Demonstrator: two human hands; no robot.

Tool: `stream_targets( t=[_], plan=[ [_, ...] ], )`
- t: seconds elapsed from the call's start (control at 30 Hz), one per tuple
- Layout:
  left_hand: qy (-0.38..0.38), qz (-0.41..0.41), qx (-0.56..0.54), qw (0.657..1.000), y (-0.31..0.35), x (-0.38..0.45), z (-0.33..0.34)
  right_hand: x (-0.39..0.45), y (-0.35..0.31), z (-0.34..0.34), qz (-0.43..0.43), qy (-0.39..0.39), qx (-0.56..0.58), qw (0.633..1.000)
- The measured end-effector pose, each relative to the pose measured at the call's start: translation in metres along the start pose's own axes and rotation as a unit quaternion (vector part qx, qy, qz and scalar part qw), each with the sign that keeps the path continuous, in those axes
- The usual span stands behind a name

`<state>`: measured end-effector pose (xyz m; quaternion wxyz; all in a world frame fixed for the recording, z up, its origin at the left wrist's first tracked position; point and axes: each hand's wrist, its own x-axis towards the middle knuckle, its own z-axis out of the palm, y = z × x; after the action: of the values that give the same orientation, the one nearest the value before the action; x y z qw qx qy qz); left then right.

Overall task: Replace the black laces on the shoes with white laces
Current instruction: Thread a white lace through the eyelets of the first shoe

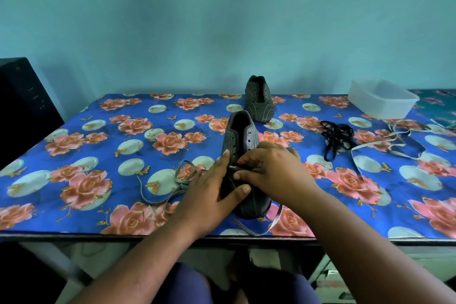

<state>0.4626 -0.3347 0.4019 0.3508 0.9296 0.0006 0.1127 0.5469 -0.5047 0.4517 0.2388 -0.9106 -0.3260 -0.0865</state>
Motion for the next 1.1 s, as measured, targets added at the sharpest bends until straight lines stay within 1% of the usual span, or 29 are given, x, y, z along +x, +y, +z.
stream_targets(
  t=[0.07, 0.1, 0.17, 0.23, 0.27, 0.3, 0.33, 0.37, 0.4, 0.47, 0.5, 0.6, 0.63, 0.67, 0.7, 0.73, 0.8, 0.9, 0.97, 1.0, 1.07, 1.1],
  plan=[
    [0.011, -0.001, 0.105, 0.994, 0.001, -0.002, 0.001, 0.000, -0.003, 0.003, -0.001, 0.038, -0.007, 0.999],
    [0.022, 0.002, 0.135, 0.991, 0.001, -0.003, 0.002, 0.000, -0.005, 0.004, -0.003, 0.053, -0.008, 0.999],
    [0.032, 0.010, 0.163, 0.986, -0.001, -0.003, 0.004, 0.000, -0.007, 0.007, -0.002, 0.057, -0.010, 0.998],
    [0.029, 0.010, 0.170, 0.985, -0.002, -0.003, 0.005, 0.002, -0.007, 0.009, -0.011, 0.036, -0.009, 0.999],
    [0.027, 0.007, 0.172, 0.985, -0.002, -0.003, 0.005, 0.003, -0.006, 0.009, -0.017, 0.026, 0.014, 0.999],
    [0.025, 0.005, 0.174, 0.984, -0.001, -0.003, 0.004, 0.005, -0.006, 0.007, -0.013, 0.026, 0.062, 0.998],
    [0.023, 0.003, 0.173, 0.985, 0.000, -0.004, 0.004, 0.007, -0.004, 0.005, 0.004, 0.038, 0.136, 0.990],
    [0.024, 0.002, 0.172, 0.985, 0.001, -0.004, 0.004, 0.008, -0.003, 0.000, 0.039, 0.058, 0.221, 0.973],
    [0.024, 0.001, 0.172, 0.985, 0.003, -0.005, 0.004, 0.010, 0.000, -0.006, 0.086, 0.086, 0.301, 0.946],
    [0.022, 0.001, 0.176, 0.984, 0.004, -0.005, 0.003, 0.014, 0.009, -0.020, 0.168, 0.155, 0.425, 0.876],
    [0.020, 0.001, 0.178, 0.984, 0.004, -0.006, 0.003, 0.017, 0.017, -0.027, 0.199, 0.194, 0.467, 0.840],
    [0.014, 0.002, 0.183, 0.983, 0.004, -0.005, 0.003, 0.021, 0.052, -0.054, 0.284, 0.307, 0.512, 0.750],
    [0.015, 0.001, 0.185, 0.983, 0.004, -0.005, 0.003, 0.019, 0.064, -0.062, 0.305, 0.337, 0.516, 0.726],
    [0.015, 0.001, 0.186, 0.982, 0.004, -0.005, 0.003, 0.018, 0.077, -0.067, 0.324, 0.357, 0.511, 0.712],
    [0.017, 0.002, 0.187, 0.982, 0.004, -0.006, 0.003, 0.015, 0.088, -0.070, 0.340, 0.366, 0.490, 0.714],
    [0.020, 0.003, 0.187, 0.982, 0.005, -0.006, 0.003, 0.013, 0.098, -0.070, 0.351, 0.358, 0.462, 0.732],
    [0.020, 0.002, 0.191, 0.981, 0.005, -0.007, 0.003, 0.013, 0.107, -0.059, 0.345, 0.307, 0.426, 0.778],
    [0.016, -0.002, 0.189, 0.982, 0.005, -0.007, 0.004, 0.010, 0.092, -0.035, 0.299, 0.203, 0.357, 0.862],
    [0.012, -0.003, 0.183, 0.983, 0.005, -0.007, 0.004, 0.001, 0.072, -0.021, 0.239, 0.167, 0.284, 0.914],
    [0.010, -0.002, 0.179, 0.984, 0.004, -0.007, 0.004, -0.004, 0.060, -0.016, 0.186, 0.146, 0.261, 0.936],
    [0.011, 0.001, 0.168, 0.986, 0.004, -0.006, 0.004, -0.012, 0.043, -0.006, 0.079, 0.083, 0.204, 0.972],
    [0.011, 0.002, 0.166, 0.986, 0.003, -0.006, 0.004, -0.014, 0.039, -0.001, 0.043, 0.062, 0.168, 0.983]
  ],
)
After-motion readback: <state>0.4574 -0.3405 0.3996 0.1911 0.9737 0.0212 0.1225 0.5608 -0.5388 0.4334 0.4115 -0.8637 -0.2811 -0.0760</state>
